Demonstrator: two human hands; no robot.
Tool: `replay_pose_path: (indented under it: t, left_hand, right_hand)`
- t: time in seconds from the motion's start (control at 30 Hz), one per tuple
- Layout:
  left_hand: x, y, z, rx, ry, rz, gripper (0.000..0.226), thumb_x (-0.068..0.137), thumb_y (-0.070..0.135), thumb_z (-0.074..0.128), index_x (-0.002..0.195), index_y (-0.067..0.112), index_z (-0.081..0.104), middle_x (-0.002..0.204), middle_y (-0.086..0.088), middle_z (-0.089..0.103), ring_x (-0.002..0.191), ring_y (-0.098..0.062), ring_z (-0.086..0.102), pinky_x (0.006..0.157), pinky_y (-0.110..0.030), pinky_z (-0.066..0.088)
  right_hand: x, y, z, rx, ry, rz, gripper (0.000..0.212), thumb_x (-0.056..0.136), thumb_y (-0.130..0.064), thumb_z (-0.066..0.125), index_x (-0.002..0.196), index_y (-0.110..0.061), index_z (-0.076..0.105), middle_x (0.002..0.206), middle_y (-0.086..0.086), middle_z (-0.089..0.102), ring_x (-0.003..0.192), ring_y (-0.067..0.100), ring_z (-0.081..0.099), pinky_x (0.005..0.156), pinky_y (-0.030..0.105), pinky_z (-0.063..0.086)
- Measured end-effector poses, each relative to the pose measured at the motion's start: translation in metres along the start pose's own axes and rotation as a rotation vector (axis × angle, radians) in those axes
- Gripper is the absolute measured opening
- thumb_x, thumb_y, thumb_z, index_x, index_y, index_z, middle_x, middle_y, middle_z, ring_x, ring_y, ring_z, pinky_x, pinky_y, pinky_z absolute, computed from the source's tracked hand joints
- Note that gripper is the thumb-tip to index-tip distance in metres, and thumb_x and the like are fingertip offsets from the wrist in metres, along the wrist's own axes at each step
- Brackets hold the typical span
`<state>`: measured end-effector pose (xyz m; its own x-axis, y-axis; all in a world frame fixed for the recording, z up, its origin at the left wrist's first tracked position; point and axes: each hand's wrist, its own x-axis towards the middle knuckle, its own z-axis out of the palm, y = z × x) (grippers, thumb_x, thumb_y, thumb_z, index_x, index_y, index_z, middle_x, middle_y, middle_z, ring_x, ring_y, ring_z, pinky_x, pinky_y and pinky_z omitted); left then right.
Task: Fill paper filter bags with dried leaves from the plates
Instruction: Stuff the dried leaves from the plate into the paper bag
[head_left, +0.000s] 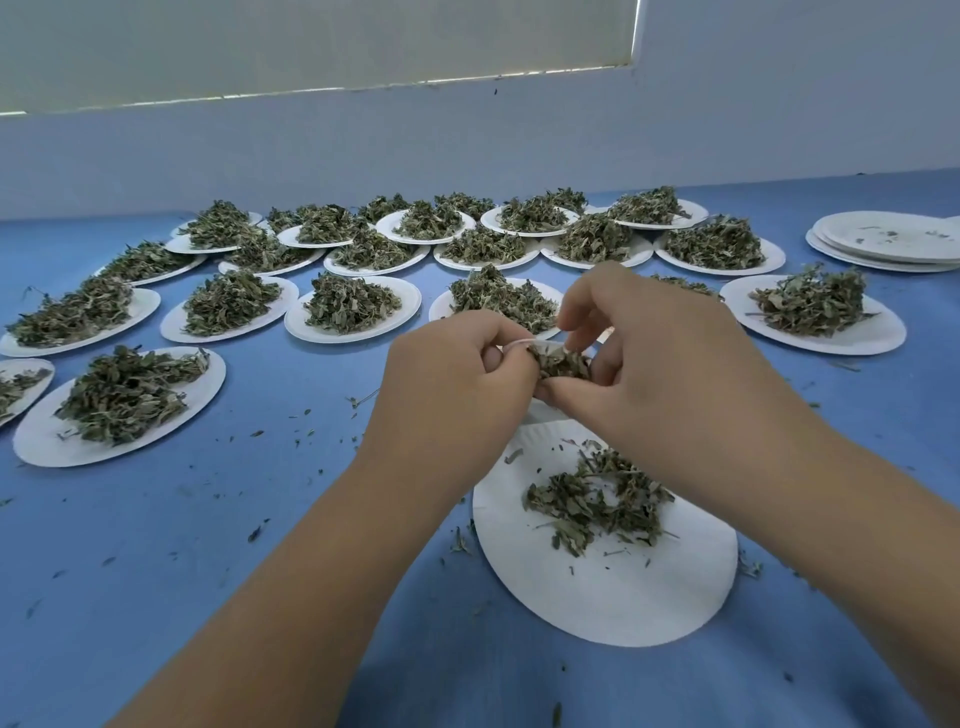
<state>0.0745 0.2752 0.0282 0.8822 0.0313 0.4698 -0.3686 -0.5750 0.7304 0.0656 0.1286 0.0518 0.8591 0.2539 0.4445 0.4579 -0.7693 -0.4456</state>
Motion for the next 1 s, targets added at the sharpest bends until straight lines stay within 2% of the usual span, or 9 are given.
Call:
replay_pose_path:
  t: [0.1,0.23,0.3,0.43,0.6,0.8,0.9,1.0]
  left_hand:
    - [0.0,0.001,0.0,-0.01,-0.006,-0.007,0.024,0.084,0.008,0.057,0.071,0.023,0.072,0.042,0.012,0.042,0.043,-0.006,0.036,0.043,-0.014,0.029]
    - [0.0,0.002,0.001,-0.01,-0.008,-0.008,0.022,0.085,0.009,0.059,0.073,0.022,0.072,0.041,0.012,0.042,0.044,-0.005,0.038,0.045,-0.013,0.032]
    - [0.0,0.002,0.0,-0.019,-0.01,-0.014,0.021,0.086,0.01,0.06,0.073,0.022,0.072,0.041,0.012,0.041,0.043,-0.005,0.037,0.044,-0.012,0.032]
    - [-0.001,0.003,-0.001,-0.022,-0.018,-0.022,0.024,0.085,0.009,0.057,0.068,0.02,0.07,0.042,0.011,0.041,0.041,-0.006,0.034,0.041,-0.011,0.025]
    - [-0.001,0.004,0.0,-0.022,-0.031,-0.026,0.02,0.083,0.008,0.057,0.068,0.014,0.069,0.044,0.008,0.039,0.042,-0.007,0.031,0.041,-0.013,0.024]
    - [-0.001,0.005,-0.002,-0.019,-0.028,-0.033,0.024,0.084,0.008,0.056,0.067,0.02,0.068,0.041,0.01,0.039,0.04,-0.007,0.033,0.042,-0.013,0.025]
    - [-0.001,0.005,-0.002,-0.029,-0.026,-0.04,0.026,0.084,0.008,0.056,0.064,0.02,0.066,0.04,0.011,0.038,0.04,-0.006,0.033,0.041,-0.012,0.024]
    - [-0.001,0.005,-0.001,-0.042,-0.021,-0.049,0.024,0.085,0.009,0.059,0.067,0.021,0.068,0.041,0.012,0.04,0.041,-0.005,0.035,0.042,-0.011,0.026]
  right_hand:
    - [-0.001,-0.001,-0.001,-0.013,0.018,-0.038,0.021,0.081,-0.029,0.072,0.085,-0.029,0.052,0.078,-0.014,0.053,0.068,0.001,0.049,0.064,0.017,0.041]
    - [0.0,0.001,0.002,-0.094,-0.071,-0.049,0.008,0.085,-0.027,0.068,0.085,-0.029,0.06,0.083,-0.011,0.055,0.077,0.008,0.052,0.071,0.026,0.044]
    - [0.0,0.003,0.002,-0.098,-0.089,-0.057,0.005,0.085,-0.029,0.067,0.088,-0.03,0.064,0.085,-0.012,0.054,0.077,0.006,0.05,0.071,0.022,0.042]
    - [-0.002,0.006,0.0,0.013,-0.015,-0.057,0.018,0.08,-0.027,0.072,0.093,-0.032,0.061,0.087,-0.014,0.055,0.07,0.002,0.053,0.066,0.016,0.042]
    - [-0.002,0.006,0.004,-0.013,-0.015,-0.115,0.009,0.084,-0.025,0.069,0.093,-0.022,0.066,0.086,-0.008,0.057,0.076,0.009,0.052,0.073,0.028,0.046]
    - [-0.003,0.008,0.0,-0.047,-0.089,-0.16,0.007,0.088,-0.023,0.065,0.09,-0.024,0.072,0.083,-0.008,0.061,0.068,0.005,0.048,0.068,0.023,0.041]
    - [-0.005,0.01,-0.003,-0.007,-0.051,-0.145,0.005,0.084,-0.023,0.069,0.087,-0.027,0.068,0.078,-0.011,0.062,0.067,0.002,0.051,0.065,0.014,0.039]
    - [-0.005,0.013,-0.001,0.093,-0.016,-0.09,0.027,0.08,-0.023,0.074,0.093,-0.032,0.052,0.078,-0.015,0.059,0.08,-0.002,0.053,0.07,0.014,0.042]
